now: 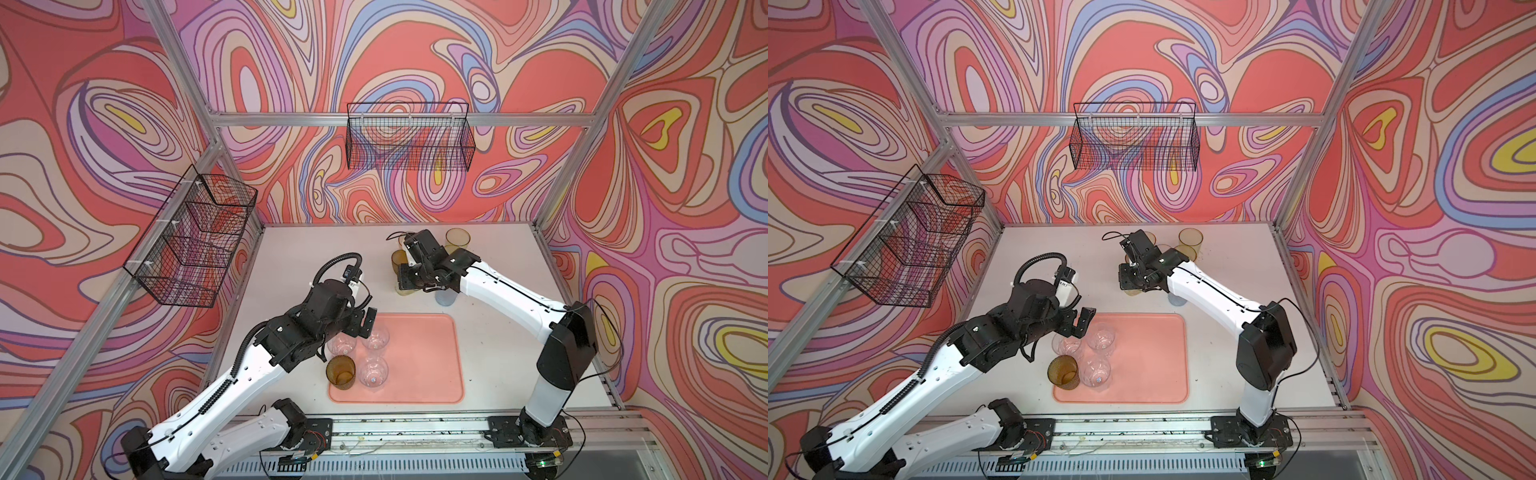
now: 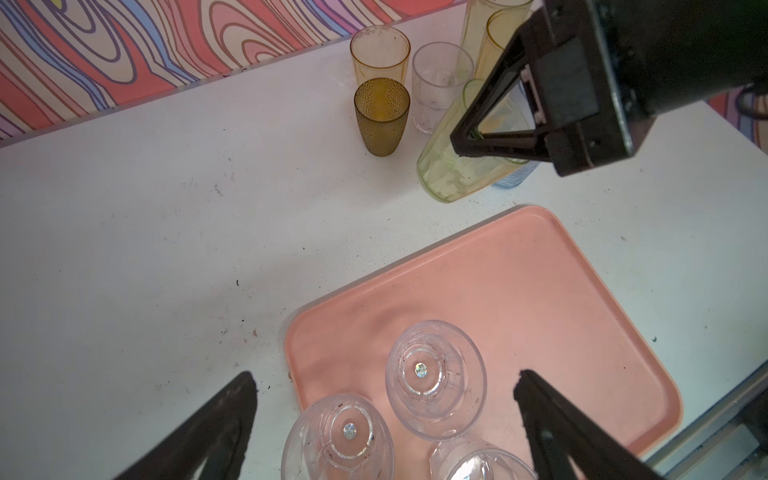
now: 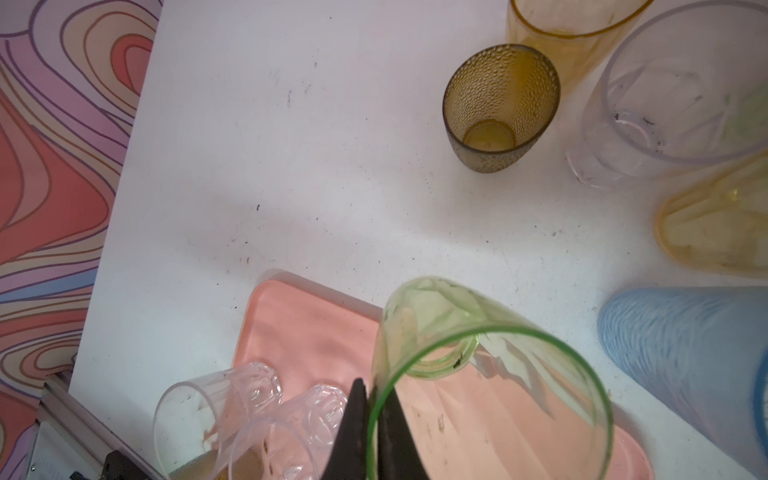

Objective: Place the glasses into the tray
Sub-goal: 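Lift the green glass with the right gripper and carry it toward the tray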

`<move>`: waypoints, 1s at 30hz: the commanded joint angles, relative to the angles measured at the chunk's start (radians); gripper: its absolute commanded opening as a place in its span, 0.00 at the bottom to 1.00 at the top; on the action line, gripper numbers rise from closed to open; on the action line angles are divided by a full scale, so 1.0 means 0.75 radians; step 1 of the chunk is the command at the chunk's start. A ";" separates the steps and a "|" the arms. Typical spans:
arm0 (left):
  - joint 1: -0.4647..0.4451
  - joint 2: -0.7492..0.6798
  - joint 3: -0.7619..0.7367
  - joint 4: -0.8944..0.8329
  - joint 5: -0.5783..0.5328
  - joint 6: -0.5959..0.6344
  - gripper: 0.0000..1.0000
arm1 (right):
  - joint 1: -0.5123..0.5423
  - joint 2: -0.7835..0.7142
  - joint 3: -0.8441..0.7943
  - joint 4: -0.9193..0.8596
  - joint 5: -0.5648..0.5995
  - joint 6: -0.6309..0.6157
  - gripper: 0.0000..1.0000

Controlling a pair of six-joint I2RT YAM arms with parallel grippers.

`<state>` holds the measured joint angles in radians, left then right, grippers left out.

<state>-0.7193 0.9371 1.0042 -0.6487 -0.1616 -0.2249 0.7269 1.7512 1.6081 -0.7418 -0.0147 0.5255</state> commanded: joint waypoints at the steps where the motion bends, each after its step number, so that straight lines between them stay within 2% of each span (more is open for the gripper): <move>1: -0.004 -0.058 0.030 -0.049 -0.028 -0.046 1.00 | 0.037 -0.098 -0.035 -0.042 0.058 0.032 0.00; 7: -0.004 -0.090 0.078 -0.196 -0.013 -0.166 1.00 | 0.086 -0.205 -0.108 -0.063 0.067 0.052 0.00; 17: -0.004 -0.169 0.049 -0.326 0.015 -0.427 1.00 | 0.195 -0.345 -0.314 -0.057 0.120 0.120 0.00; 22: -0.004 -0.237 -0.060 -0.278 0.002 -0.548 1.00 | 0.254 -0.388 -0.419 -0.042 0.122 0.174 0.00; 30: -0.004 -0.319 -0.171 -0.204 -0.071 -0.612 1.00 | 0.381 -0.439 -0.545 -0.017 0.152 0.276 0.00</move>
<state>-0.7193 0.7162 0.8913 -0.8364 -0.1799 -0.6380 0.9817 1.4502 1.2213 -0.7731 0.0734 0.6872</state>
